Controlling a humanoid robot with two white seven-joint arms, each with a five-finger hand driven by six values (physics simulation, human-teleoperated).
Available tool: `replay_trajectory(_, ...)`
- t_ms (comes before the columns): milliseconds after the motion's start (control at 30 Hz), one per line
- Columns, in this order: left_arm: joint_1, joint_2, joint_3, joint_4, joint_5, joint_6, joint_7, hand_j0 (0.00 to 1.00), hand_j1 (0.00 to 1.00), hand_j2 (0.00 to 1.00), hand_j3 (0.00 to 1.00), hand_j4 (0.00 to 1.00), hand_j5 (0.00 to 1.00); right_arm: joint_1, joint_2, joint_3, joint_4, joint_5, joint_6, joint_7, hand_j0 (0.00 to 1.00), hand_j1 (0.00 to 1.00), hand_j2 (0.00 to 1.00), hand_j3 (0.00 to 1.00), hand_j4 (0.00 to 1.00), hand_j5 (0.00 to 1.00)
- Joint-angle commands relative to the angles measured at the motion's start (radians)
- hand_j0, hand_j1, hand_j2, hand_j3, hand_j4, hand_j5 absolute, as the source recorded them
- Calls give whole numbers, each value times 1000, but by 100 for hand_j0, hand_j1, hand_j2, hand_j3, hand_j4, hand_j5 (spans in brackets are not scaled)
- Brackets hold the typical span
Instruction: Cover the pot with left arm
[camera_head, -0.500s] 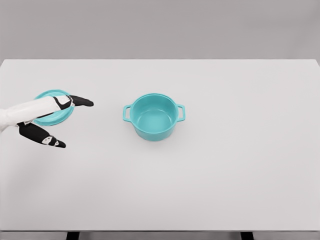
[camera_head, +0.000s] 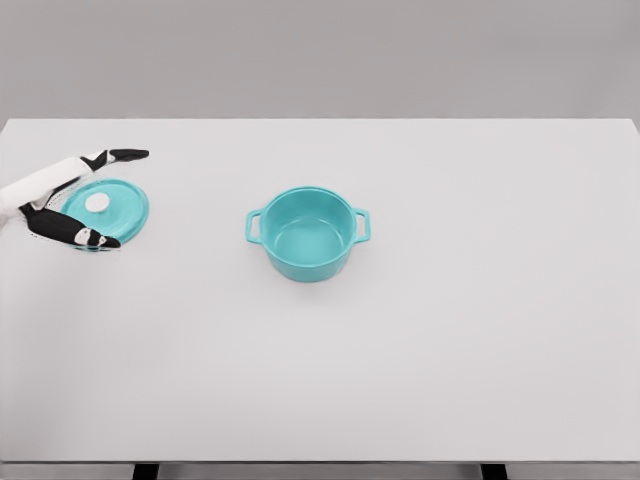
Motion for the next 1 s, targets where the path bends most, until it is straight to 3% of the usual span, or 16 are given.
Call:
replay_trajectory(0, -3, -39, 1, 110, 0, 2, 84, 100, 100, 100, 100, 100, 100, 0, 0, 0, 0, 1, 0, 0, 100, 100, 100, 100, 100, 100)
replay_trajectory(67, -18, -54, -3, 146, -23, 2, 94, 100, 100, 100, 100, 100, 100, 0, 0, 0, 0, 1, 0, 0, 100, 100, 100, 100, 100, 100)
replay_trajectory(133, -37, -53, -6, 209, -95, 2, 94, 100, 100, 100, 100, 100, 100, 0, 0, 0, 0, 1, 0, 0, 100, 100, 100, 100, 100, 100)
replay_trajectory(267, -78, -79, -69, 297, -137, 2, 98, 100, 100, 100, 100, 100, 100, 0, 0, 0, 0, -1, 0, 0, 100, 100, 100, 100, 100, 100)
replay_trajectory(333, -121, -120, -69, 383, -201, 2, 98, 97, 97, 97, 97, 97, 97, 0, 0, 0, 0, 1, 0, 0, 100, 100, 100, 100, 100, 100)
replay_trajectory(433, -130, -131, -69, 411, -189, 2, 92, 92, 92, 92, 92, 92, 92, 0, 0, 0, 0, 1, 0, 0, 100, 100, 100, 100, 100, 100)
replay_trajectory(600, -146, -131, -99, 454, -104, 2, 87, 91, 91, 91, 91, 91, 91, 0, 0, 0, 0, 1, 0, 0, 100, 100, 100, 100, 100, 100)
replay_trajectory(867, -163, -154, -101, 518, -106, 2, 87, 90, 90, 90, 90, 90, 90, 0, 0, 0, 0, 1, 0, 0, 100, 100, 100, 100, 100, 100)
replay_trajectory(967, -169, -157, -102, 518, -104, 2, 86, 85, 85, 85, 85, 85, 85, 0, 0, 0, 0, 1, 0, 0, 100, 100, 100, 100, 100, 100)
